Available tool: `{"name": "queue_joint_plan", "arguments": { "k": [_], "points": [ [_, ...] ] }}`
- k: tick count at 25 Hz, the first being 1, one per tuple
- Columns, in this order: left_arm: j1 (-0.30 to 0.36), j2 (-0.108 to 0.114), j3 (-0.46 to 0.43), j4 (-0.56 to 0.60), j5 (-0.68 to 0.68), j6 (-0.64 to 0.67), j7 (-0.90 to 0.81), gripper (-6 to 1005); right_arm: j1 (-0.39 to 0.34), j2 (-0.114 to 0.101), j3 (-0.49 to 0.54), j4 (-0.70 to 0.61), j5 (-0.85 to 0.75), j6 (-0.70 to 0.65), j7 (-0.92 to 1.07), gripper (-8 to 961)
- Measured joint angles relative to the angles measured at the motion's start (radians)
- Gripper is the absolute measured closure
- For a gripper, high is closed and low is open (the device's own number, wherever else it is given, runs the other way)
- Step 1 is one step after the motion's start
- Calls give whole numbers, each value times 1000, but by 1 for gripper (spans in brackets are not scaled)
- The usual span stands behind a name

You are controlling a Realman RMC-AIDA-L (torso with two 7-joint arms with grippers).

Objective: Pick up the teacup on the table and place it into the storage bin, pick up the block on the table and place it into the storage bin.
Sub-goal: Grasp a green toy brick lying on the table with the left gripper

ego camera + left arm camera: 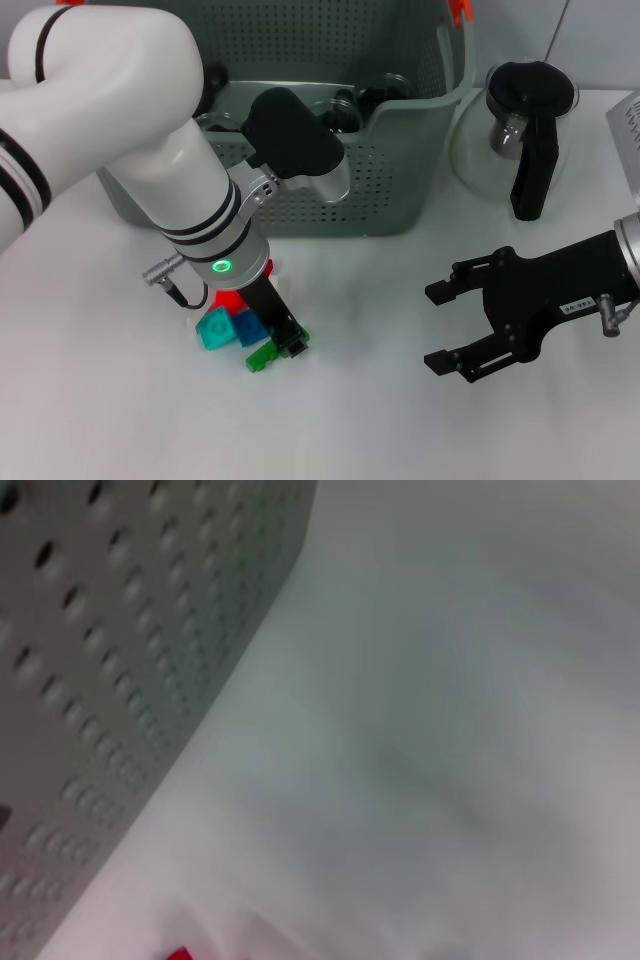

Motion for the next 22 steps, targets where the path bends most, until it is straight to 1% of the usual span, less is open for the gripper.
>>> {"name": "queue_joint_plan", "arguments": {
  "k": [2, 8, 16, 22],
  "points": [
    [-1, 0, 1, 0, 0, 0, 0, 627, 1, 0, 0, 0, 0, 0, 0, 73],
    [-7, 0, 5, 1, 0, 0, -1, 634, 1, 0, 0, 0, 0, 0, 0, 74],
    [-10, -1, 57, 0, 0, -10, -26, 634, 1, 1, 2, -1, 0, -1, 0, 76],
    [-10, -2, 67, 0, 0, -16, -35, 639, 1, 2, 3, -2, 1, 0, 0, 75]
  ]
}}
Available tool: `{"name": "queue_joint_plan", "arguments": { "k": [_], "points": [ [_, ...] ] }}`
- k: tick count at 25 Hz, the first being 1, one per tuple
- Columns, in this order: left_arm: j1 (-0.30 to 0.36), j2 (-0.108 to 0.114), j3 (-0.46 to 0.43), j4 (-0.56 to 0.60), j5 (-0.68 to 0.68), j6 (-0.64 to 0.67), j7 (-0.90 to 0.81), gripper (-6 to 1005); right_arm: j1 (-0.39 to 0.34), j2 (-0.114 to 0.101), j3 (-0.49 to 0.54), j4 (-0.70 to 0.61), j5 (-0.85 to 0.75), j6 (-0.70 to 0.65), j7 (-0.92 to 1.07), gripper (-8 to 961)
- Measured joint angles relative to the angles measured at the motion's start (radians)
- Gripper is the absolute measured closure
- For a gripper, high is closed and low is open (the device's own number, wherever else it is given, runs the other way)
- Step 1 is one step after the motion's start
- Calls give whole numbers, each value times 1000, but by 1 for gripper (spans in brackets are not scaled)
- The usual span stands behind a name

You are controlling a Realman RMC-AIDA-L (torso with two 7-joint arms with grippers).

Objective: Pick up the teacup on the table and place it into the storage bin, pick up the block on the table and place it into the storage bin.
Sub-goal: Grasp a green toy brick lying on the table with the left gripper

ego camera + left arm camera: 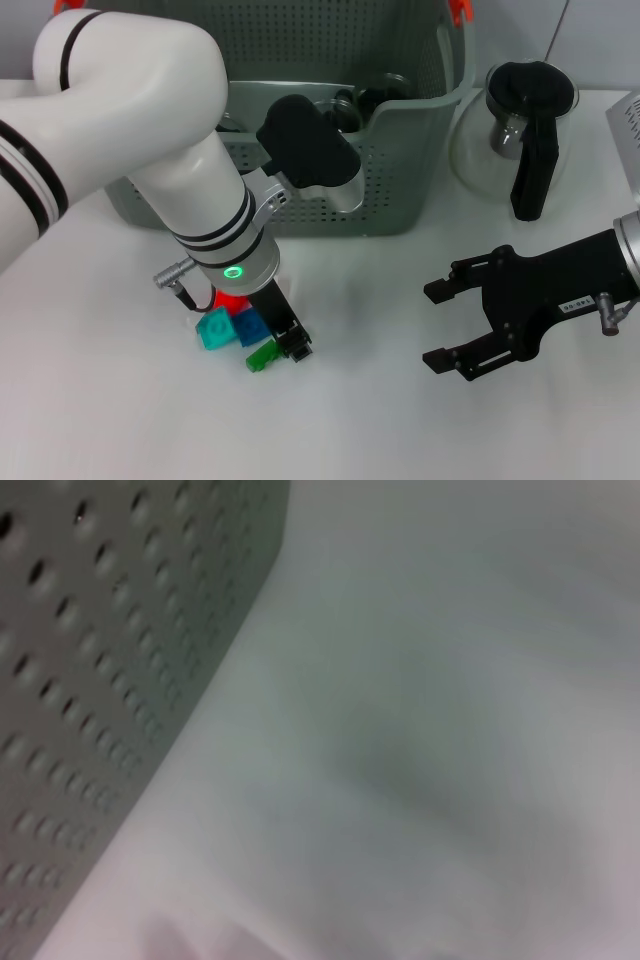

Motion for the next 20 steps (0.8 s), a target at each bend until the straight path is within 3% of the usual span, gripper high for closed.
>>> {"name": "queue_joint_plan", "arguments": {
  "k": [15, 20],
  "points": [
    [-1, 0, 12, -12, 11, -19, -5, 650, 0, 3, 11, -3, 4, 0, -1, 75],
    [-1, 0, 12, -12, 16, -18, -5, 781, 0, 3, 11, -6, 5, 0, -2, 75]
  ]
}}
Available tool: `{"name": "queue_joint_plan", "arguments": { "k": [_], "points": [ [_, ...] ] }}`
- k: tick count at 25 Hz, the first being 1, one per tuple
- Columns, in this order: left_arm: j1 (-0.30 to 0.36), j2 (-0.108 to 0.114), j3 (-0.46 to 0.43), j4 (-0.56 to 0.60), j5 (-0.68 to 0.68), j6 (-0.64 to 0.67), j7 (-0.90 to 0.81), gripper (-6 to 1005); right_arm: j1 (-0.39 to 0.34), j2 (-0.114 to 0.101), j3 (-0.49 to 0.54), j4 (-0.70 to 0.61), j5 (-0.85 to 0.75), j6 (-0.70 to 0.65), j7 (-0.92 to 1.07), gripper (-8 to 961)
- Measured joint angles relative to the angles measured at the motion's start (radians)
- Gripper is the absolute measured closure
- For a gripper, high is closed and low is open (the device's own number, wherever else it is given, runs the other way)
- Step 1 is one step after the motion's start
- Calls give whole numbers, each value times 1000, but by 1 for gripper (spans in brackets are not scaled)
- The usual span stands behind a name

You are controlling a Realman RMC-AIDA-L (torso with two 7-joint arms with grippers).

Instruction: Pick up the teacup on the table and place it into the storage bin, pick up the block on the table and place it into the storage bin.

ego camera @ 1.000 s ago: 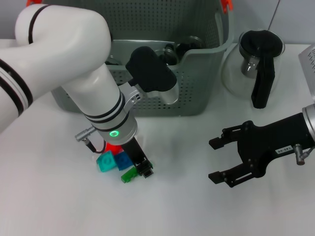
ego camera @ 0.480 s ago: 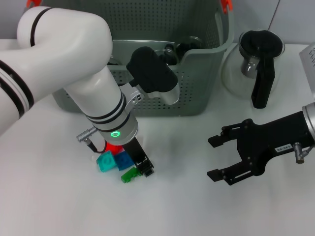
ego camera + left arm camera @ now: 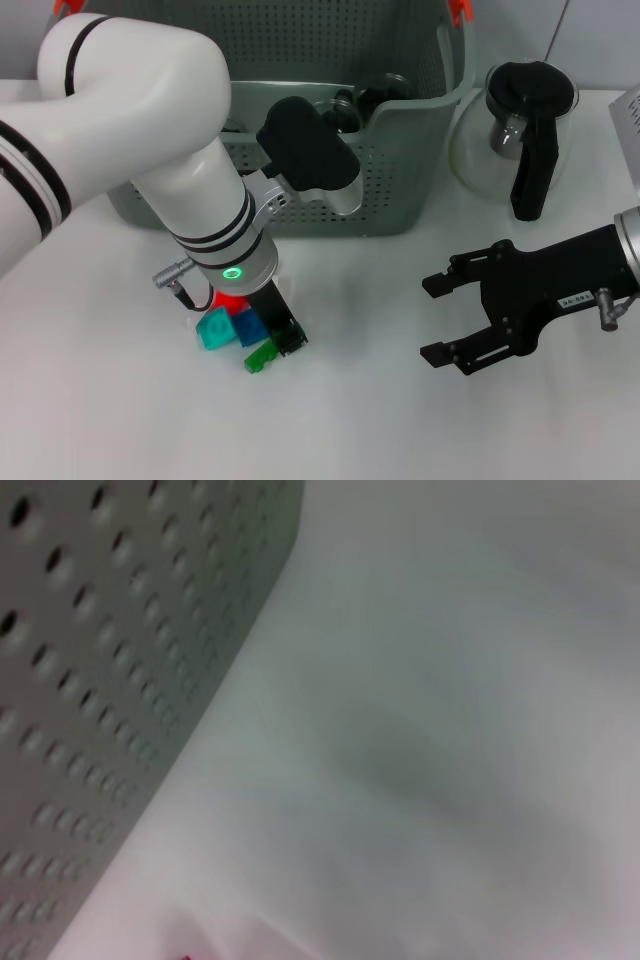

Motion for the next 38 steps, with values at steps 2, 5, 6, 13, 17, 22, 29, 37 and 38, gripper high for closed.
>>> {"name": "queue_joint_plan", "arguments": {
  "k": [2, 5, 6, 13, 17, 22, 29, 37, 38],
  "points": [
    [0, 0, 0, 2, 2, 3, 0, 808, 0, 0, 0, 0, 0, 0, 0, 75],
    [0, 1, -2, 15, 5, 18, 0, 812, 0, 0, 4, 0, 0, 0, 0, 76],
    [0, 1, -4, 22, 5, 26, 0, 814, 0, 0, 6, 0, 0, 0, 0, 76],
    [13, 5, -81, 189, 5, 160, 9, 791, 1, -3, 13, -2, 1, 0, -1, 75],
    [32, 7, -156, 296, -2, 233, 25, 775, 4, -5, 15, 1, 2, 0, -7, 75],
    [61, 9, -394, 463, -77, 345, 89, 755, 6, -8, 30, 5, -2, -4, -11, 76],
    [31, 101, -730, 521, -259, 397, 147, 728, 16, -11, 38, 2, -5, -10, -12, 75],
    [-58, 221, -819, 216, -228, 131, 150, 696, 36, -9, 36, 5, -5, -9, -9, 76],
    [-70, 228, -819, 179, -215, 108, 150, 692, 38, -9, 35, 5, -5, -9, -9, 76]
  ]
}}
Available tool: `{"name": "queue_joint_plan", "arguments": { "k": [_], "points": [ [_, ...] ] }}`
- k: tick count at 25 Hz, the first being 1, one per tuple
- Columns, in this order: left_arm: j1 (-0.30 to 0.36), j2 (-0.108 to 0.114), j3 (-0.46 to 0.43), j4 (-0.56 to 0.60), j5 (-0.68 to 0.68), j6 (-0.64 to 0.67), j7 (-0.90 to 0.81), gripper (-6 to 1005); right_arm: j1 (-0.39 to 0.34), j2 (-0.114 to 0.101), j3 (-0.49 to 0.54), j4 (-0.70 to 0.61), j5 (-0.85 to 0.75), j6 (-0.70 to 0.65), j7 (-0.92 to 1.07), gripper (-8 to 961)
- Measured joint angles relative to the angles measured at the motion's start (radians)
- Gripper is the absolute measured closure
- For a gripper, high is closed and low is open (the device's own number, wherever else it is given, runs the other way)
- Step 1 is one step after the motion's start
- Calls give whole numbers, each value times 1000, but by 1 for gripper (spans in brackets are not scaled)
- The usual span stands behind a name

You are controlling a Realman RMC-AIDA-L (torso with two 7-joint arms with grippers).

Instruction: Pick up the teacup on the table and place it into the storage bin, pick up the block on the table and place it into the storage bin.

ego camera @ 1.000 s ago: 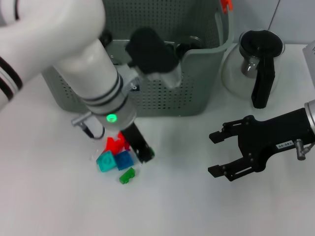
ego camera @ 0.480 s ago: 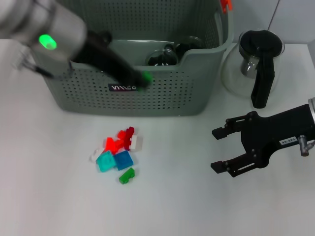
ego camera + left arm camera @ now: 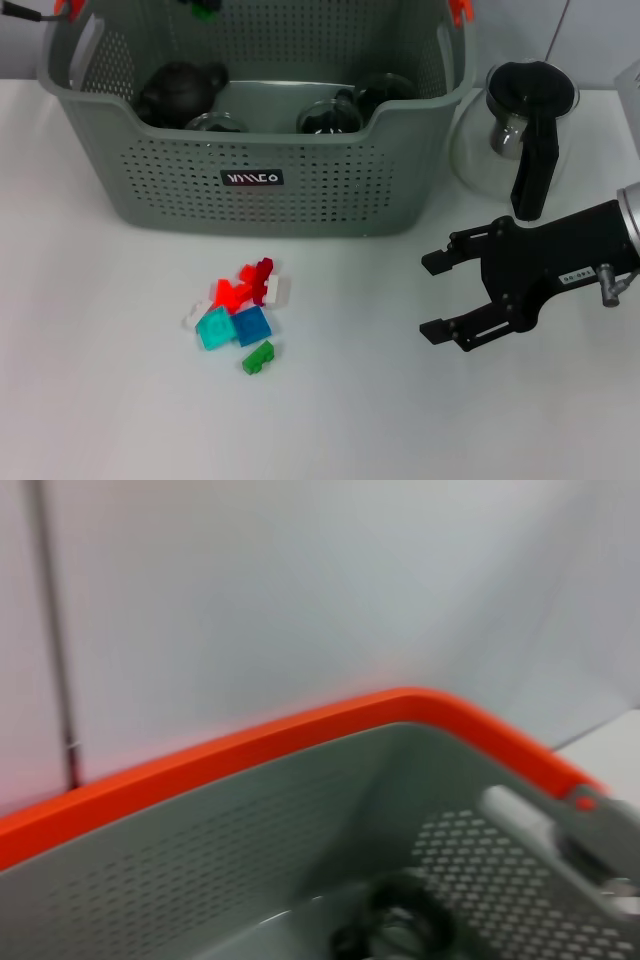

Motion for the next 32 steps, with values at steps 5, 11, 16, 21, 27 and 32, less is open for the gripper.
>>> {"name": "queue_joint_plan", "arguments": {
  "k": [5, 11, 16, 21, 27, 32],
  "points": [
    [-29, 1, 8, -82, 62, -98, -2, 672, 7, 0, -1, 0, 0, -1, 4, 76],
    [-29, -3, 9, -73, 69, -110, -6, 648, 10, 2, -2, 1, 0, -2, 5, 75],
    [-12, -6, 2, -28, 64, -60, 2, 482, 10, 5, -2, 1, 0, -4, 5, 75],
    [62, -64, 12, 217, 2, 179, 50, 246, 15, 6, 3, 1, 0, 2, 8, 76],
    [234, -182, 102, 588, -12, 357, 176, 73, 16, 11, 6, 13, 0, 27, 9, 75],
    [369, -220, 232, 709, -14, 368, 199, 48, 18, 15, 6, 26, 4, 49, 9, 76]
  ]
}}
